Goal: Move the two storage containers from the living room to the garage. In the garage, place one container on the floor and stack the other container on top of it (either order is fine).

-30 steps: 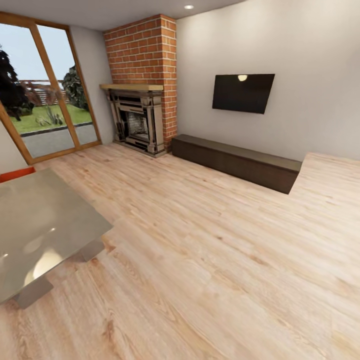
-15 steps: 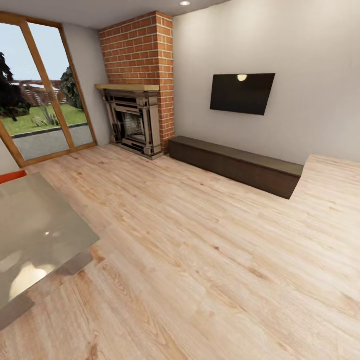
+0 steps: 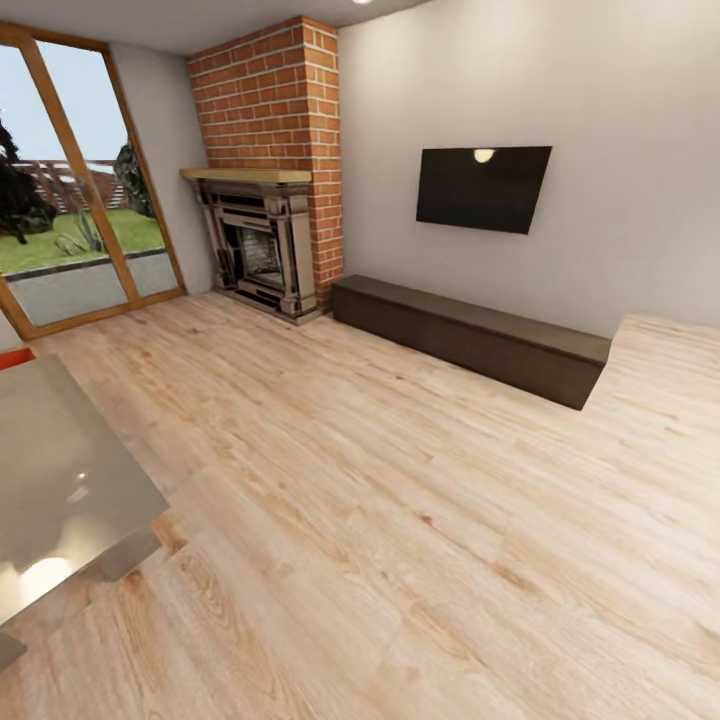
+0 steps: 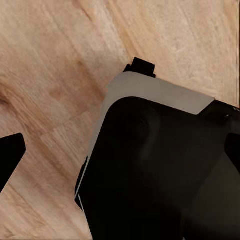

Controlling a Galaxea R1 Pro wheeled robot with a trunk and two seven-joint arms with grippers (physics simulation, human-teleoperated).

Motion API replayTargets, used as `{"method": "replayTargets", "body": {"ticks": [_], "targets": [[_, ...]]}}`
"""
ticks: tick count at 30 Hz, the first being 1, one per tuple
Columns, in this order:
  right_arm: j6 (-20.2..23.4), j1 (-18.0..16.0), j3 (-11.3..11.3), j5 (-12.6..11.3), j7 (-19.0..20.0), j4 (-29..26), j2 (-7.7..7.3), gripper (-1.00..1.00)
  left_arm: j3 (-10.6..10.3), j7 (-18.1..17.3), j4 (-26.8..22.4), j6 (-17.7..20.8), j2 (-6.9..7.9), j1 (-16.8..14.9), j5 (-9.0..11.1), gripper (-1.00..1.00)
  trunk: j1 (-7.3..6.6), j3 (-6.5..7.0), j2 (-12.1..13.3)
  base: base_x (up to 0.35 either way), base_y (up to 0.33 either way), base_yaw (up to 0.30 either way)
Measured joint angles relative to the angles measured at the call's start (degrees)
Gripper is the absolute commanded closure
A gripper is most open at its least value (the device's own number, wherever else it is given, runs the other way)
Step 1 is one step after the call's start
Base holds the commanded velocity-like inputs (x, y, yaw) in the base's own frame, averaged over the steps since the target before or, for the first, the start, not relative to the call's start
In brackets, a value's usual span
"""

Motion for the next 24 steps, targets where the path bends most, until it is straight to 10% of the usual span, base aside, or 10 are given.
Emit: {"method": "replayTargets", "body": {"ticks": [24], "targets": [[0.0,0.0,0.0,0.0,0.0,0.0,-0.06,-1.00,0.0,-0.1,0.0,0.0,-0.19,0.0,0.0,-1.00,0.00,0.00,0.0,0.318,-0.175,0.241]]}}
